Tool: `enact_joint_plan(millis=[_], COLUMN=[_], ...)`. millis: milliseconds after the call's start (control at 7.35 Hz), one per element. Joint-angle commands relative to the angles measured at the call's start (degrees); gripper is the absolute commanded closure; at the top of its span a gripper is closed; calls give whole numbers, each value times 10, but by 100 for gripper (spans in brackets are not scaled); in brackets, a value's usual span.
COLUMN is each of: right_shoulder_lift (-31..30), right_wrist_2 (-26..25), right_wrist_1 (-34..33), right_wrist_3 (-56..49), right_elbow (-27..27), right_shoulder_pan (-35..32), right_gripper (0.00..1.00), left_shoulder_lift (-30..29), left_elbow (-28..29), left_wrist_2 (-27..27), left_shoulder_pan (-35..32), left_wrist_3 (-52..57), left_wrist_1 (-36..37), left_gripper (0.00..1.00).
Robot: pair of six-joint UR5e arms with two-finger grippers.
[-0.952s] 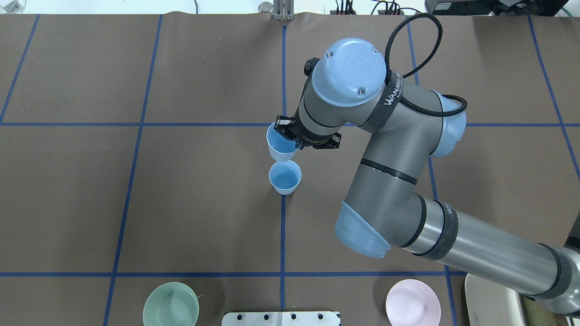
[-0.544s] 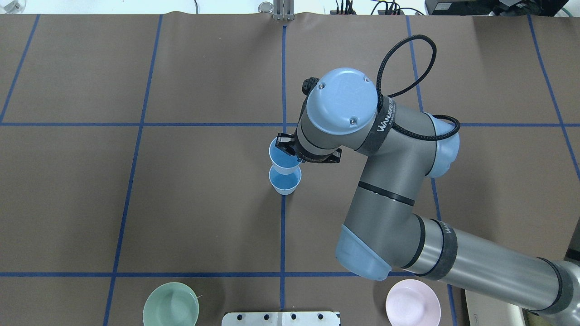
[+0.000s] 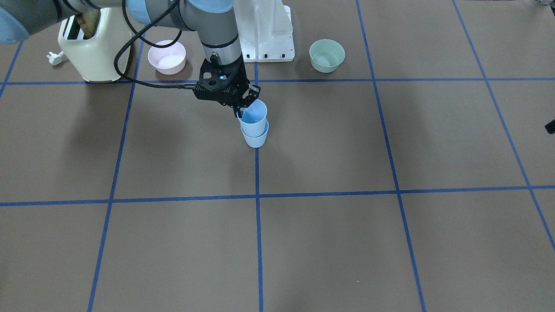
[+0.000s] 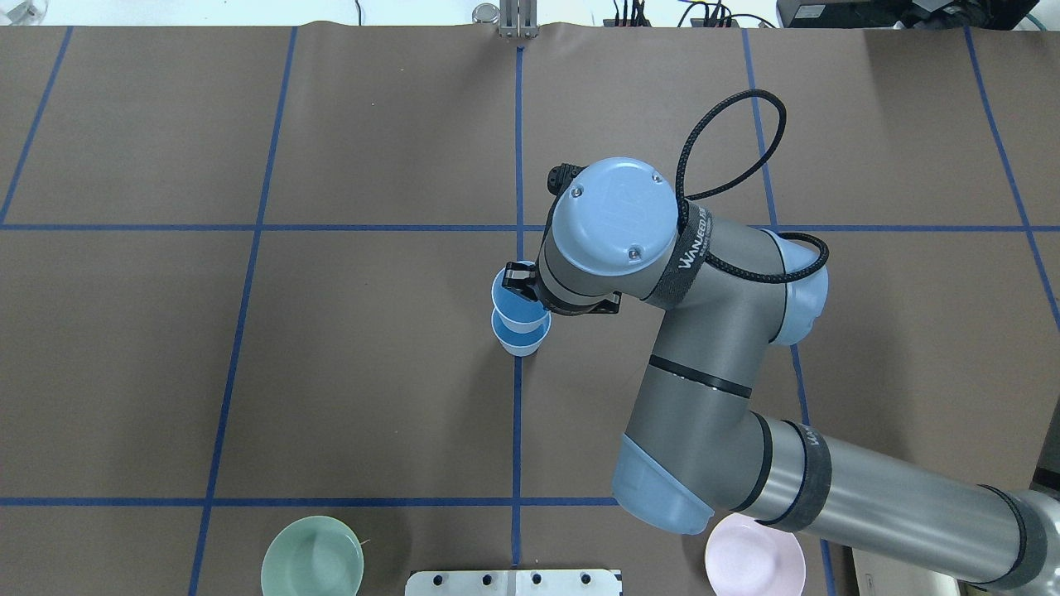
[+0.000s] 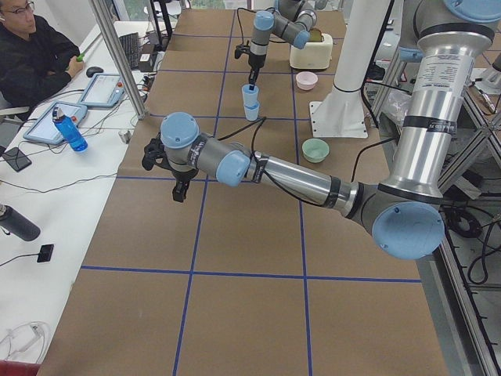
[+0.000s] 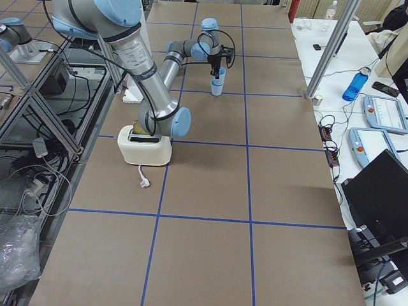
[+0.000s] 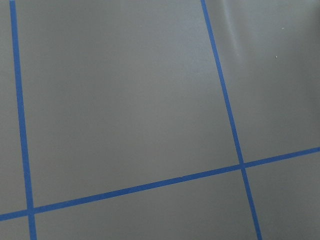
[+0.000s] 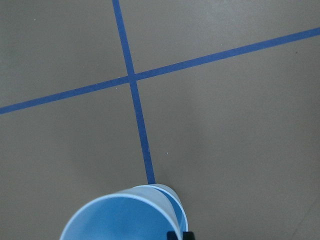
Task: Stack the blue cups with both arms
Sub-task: 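Lower the held cup into the standing cup with the right gripper, then open the right gripper and lift it off the stacked cups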
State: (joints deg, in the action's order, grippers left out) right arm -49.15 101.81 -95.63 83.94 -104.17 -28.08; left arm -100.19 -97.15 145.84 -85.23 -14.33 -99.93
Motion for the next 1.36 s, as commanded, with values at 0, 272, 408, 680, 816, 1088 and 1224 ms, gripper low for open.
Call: enact_joint_plan(millis=[0, 272, 408, 680, 816, 1088, 1224], right_shoulder_lift=[-2, 0, 1, -2, 0, 0, -2], right_wrist_2=[-2, -14, -15, -41, -37, -22, 36], right_wrist_1=[0, 1, 1, 1, -3, -13, -32], right_wrist_3=[0, -1, 0, -7, -11, -42, -83], right_elbow=[-1, -1, -1, -2, -9, -24, -33], right_shoulder_pan=[2, 6, 6, 10, 9, -24, -79], right_gripper=[100, 100, 95, 0, 0, 0, 0], left_shoulder_lift=[-1, -1, 0, 0, 0, 0, 1], left_elbow=[0, 1, 1, 5, 5, 5, 4], left_wrist_2=[0, 0, 0, 1, 1, 1, 2], left_shoulder_pan=[0, 1, 1, 1, 1, 1, 0], left_wrist_3=[0, 0, 0, 0, 1, 0, 0], left_wrist_1=[0, 0, 0, 0, 0, 0, -1], left_gripper=[3, 2, 3, 3, 2, 3, 3])
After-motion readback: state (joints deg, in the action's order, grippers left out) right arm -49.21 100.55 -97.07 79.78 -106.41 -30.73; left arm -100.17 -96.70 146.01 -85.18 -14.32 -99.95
